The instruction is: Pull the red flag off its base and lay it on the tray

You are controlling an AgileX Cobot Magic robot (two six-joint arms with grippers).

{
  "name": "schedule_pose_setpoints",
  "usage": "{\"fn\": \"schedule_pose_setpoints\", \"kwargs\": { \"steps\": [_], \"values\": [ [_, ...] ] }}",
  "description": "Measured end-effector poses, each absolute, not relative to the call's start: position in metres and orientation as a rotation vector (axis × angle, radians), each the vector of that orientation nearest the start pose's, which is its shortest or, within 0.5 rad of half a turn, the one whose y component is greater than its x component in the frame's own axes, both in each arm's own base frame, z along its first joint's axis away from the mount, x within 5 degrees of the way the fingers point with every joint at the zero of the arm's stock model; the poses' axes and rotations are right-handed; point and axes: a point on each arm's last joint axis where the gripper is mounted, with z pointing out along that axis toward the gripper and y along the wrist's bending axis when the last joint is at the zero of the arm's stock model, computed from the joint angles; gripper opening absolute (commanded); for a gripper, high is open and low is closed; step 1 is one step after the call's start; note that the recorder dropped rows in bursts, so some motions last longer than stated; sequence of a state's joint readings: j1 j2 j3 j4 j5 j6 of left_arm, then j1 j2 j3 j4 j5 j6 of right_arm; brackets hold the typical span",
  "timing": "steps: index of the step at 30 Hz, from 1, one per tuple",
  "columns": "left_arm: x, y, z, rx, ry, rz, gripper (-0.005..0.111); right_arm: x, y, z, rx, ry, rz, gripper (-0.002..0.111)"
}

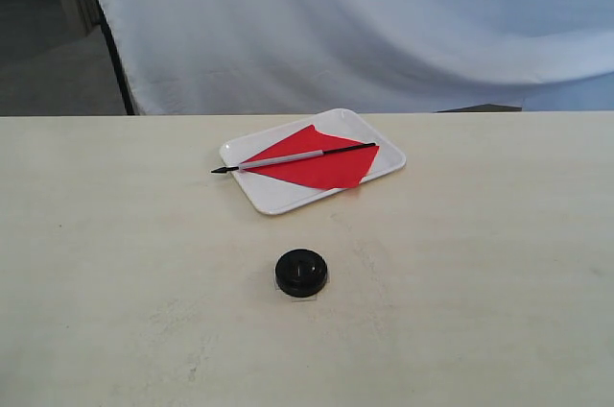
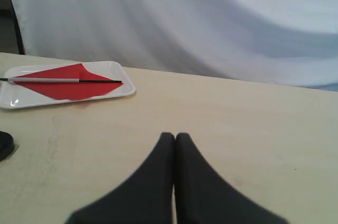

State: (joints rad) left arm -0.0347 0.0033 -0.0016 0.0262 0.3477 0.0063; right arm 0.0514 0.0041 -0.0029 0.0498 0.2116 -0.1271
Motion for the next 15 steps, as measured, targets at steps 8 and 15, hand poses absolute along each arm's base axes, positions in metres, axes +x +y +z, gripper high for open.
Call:
{"fn": "schedule_pose_setpoints", "kwargs": {
  "steps": [8, 15],
  "values": [
    [0.0535, -0.001, 0.1822, 0.054, 1.832, 0.006, 0.0, 0.0559, 0.0035, 0.1949, -0.126, 1.69, -0.023, -0.001],
    [0.0535, -0.001, 0.1822, 0.054, 1.832, 0.006, 0.0, 0.0564, 0.0033, 0.2009, -0.117, 1.624, -0.024, -0.001]
  ]
}}
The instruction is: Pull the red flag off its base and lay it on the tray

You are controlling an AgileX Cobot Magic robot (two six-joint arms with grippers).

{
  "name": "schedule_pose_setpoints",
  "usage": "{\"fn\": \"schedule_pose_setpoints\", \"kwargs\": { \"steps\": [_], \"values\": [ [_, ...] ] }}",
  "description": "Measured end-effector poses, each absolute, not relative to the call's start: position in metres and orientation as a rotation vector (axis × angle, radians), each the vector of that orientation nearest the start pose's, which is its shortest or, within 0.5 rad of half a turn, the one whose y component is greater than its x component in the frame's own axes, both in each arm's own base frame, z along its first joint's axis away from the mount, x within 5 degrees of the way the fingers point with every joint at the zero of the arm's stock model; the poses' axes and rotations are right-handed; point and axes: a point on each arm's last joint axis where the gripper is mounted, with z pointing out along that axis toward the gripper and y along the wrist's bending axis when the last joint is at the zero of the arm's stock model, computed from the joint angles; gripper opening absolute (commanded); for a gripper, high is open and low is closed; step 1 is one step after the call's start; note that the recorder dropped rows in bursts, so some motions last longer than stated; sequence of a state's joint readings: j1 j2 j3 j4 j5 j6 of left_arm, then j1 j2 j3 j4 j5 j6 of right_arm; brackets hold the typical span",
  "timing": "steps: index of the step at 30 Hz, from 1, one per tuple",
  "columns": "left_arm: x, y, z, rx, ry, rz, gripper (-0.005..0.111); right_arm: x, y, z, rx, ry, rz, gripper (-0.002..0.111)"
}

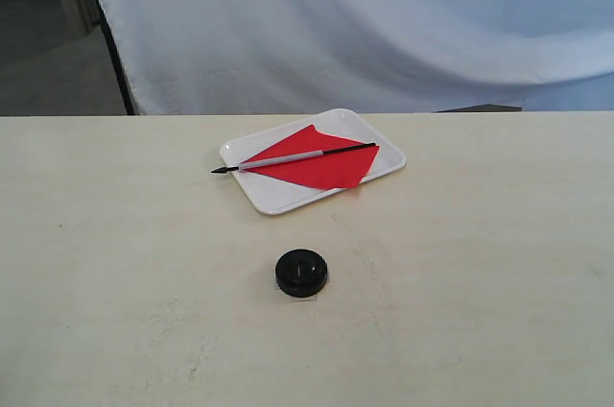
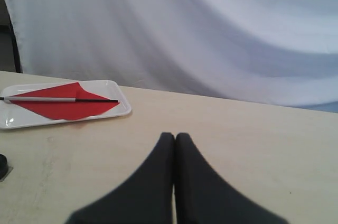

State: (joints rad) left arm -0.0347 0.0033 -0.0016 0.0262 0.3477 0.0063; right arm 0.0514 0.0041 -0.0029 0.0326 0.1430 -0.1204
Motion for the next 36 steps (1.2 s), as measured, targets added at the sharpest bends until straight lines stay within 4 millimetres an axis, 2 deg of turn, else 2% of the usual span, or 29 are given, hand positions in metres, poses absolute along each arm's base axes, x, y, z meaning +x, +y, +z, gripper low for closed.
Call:
{"fn": "schedule_pose_setpoints", "kwargs": {
  "steps": [9, 36],
  "values": [
    [0.0535, -0.001, 0.1822, 0.054, 1.832, 0.006, 0.0, 0.0566, 0.0032, 0.2053, -0.103, 1.577, -0.016, -0.001],
    [0.0535, -0.001, 0.1822, 0.054, 1.832, 0.006, 0.0, 0.0566, 0.0032, 0.2053, -0.101, 1.577, -0.015, -0.001]
  ]
}}
